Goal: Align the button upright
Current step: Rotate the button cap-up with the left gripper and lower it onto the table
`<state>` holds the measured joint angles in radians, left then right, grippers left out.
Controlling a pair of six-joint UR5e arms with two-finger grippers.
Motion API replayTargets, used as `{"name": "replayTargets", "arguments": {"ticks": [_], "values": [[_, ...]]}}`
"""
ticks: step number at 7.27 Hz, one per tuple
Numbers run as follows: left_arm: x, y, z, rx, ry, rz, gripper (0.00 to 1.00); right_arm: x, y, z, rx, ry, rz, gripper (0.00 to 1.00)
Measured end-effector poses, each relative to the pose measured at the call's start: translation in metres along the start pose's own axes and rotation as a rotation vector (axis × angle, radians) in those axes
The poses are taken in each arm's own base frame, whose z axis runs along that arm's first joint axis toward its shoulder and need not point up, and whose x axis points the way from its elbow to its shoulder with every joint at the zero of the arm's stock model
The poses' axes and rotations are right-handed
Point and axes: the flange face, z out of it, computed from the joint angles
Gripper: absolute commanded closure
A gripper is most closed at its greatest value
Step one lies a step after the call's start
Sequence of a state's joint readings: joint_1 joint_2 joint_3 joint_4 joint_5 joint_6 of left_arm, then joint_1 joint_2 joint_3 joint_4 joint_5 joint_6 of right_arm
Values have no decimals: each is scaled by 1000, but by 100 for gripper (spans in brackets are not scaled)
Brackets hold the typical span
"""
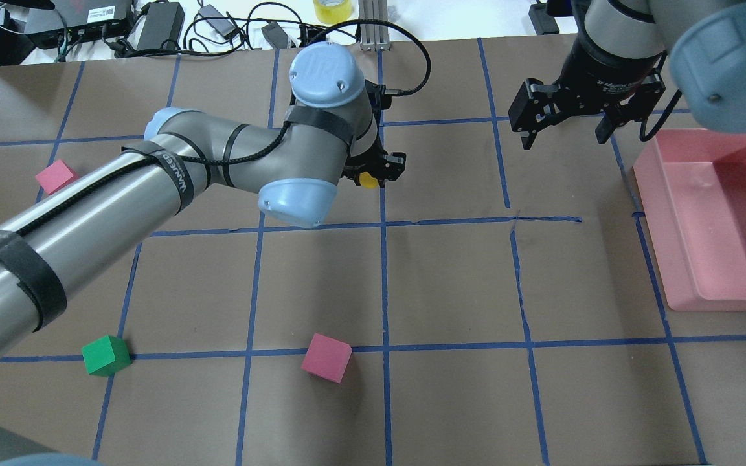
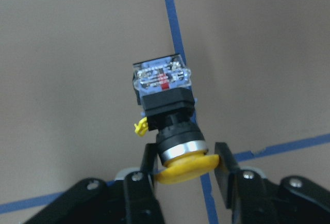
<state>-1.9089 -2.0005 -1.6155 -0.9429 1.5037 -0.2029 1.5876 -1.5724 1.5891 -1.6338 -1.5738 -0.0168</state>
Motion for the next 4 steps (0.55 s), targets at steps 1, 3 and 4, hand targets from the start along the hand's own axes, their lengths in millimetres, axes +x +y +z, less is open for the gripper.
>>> {"name": "replayTargets", "arguments": {"ticks": [1,3,4], "values": [[-2,-10,-1,-73,49,-46,69,0,0,0,0,0,2,0],[-25,-24,19,-224,201,-188,68,0,0,1,-1,1,5,0],[-34,-27,36,-289,244,-245,68,0,0,1,-3,1,5,0]]}}
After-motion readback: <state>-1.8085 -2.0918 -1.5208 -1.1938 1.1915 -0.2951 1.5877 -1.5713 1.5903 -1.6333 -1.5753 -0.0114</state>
